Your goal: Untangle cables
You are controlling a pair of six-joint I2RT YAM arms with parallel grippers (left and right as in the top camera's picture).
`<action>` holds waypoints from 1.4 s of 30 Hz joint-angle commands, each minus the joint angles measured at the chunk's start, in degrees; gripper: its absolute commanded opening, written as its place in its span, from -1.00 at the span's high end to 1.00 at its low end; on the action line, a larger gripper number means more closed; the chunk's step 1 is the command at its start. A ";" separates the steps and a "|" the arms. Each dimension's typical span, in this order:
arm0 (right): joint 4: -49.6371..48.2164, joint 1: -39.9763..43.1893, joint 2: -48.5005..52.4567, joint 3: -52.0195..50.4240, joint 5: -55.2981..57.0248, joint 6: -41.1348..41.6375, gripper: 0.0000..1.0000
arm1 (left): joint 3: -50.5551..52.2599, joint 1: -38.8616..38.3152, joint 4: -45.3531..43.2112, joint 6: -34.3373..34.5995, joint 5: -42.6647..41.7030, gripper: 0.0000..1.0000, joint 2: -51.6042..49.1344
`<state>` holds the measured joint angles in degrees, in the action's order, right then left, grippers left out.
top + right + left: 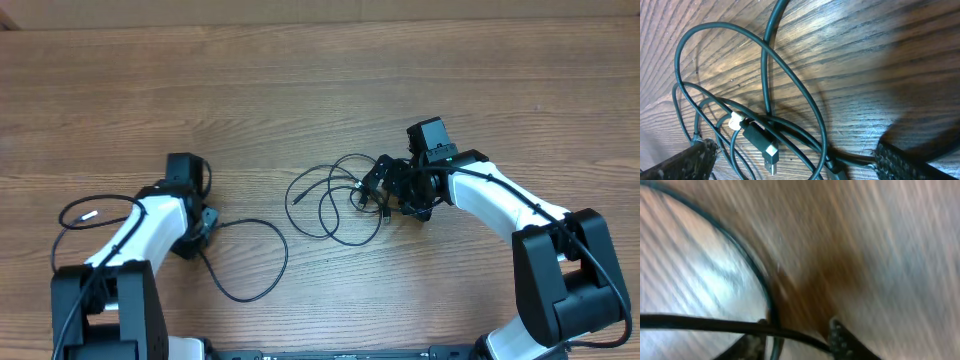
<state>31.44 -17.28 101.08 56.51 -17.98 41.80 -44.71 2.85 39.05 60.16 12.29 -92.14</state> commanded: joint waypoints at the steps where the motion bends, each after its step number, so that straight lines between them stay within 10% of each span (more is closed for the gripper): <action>1: 0.22 0.22 1.16 -1.07 1.64 0.02 -1.00 | 2.47 3.76 -1.25 -1.68 -1.16 0.27 -6.86; 6: 0.13 0.22 1.16 -1.07 1.64 0.02 -1.00 | 2.43 5.05 -5.92 -10.05 -6.14 0.91 -7.56; 29: 0.09 0.22 1.16 -1.07 1.62 0.02 -1.00 | -31.17 5.33 2.69 -44.19 -5.22 0.92 -7.06; 42: 0.09 0.22 1.16 -1.07 1.62 0.02 -1.00 | -45.42 5.51 -1.81 -68.37 9.46 0.91 -7.21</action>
<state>31.31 -17.28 101.08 56.51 -17.98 41.95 -89.32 7.92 37.19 0.78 15.79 -99.48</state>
